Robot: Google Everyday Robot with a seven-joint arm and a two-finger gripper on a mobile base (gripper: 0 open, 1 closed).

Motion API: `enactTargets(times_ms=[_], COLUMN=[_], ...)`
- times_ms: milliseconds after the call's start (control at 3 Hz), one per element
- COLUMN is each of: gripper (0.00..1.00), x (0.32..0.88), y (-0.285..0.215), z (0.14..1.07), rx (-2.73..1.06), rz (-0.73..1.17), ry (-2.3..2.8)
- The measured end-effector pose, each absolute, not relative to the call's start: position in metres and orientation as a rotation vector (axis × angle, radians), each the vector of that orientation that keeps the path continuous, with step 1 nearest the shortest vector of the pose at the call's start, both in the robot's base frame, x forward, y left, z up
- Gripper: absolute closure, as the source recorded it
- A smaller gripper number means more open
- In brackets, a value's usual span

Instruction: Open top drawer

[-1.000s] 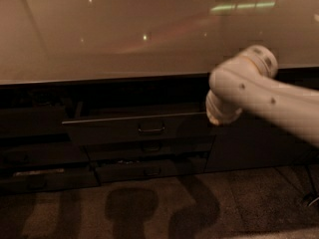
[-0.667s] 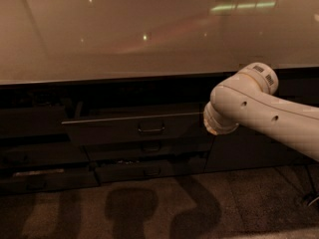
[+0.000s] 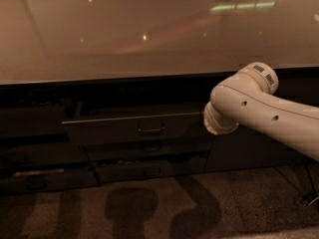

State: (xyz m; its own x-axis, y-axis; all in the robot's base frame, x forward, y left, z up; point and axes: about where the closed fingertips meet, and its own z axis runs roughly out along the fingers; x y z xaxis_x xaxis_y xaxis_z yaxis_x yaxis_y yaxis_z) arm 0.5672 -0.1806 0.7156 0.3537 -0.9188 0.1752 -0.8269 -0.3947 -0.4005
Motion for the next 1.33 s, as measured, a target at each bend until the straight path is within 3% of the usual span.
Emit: enactTargets(times_ms=[667,1000,1333], gripper=[0.34,0.38,0.61], x=[0.5671,0.5671,0.5671], y=[-0.1806,-0.1806,-0.1806], z=[0.7156,0.7156,0.7156], rx=[-2.375,-2.375,-2.375], rz=[-0.549,-0.549,-0.549], ry=[1.566,1.566,1.566])
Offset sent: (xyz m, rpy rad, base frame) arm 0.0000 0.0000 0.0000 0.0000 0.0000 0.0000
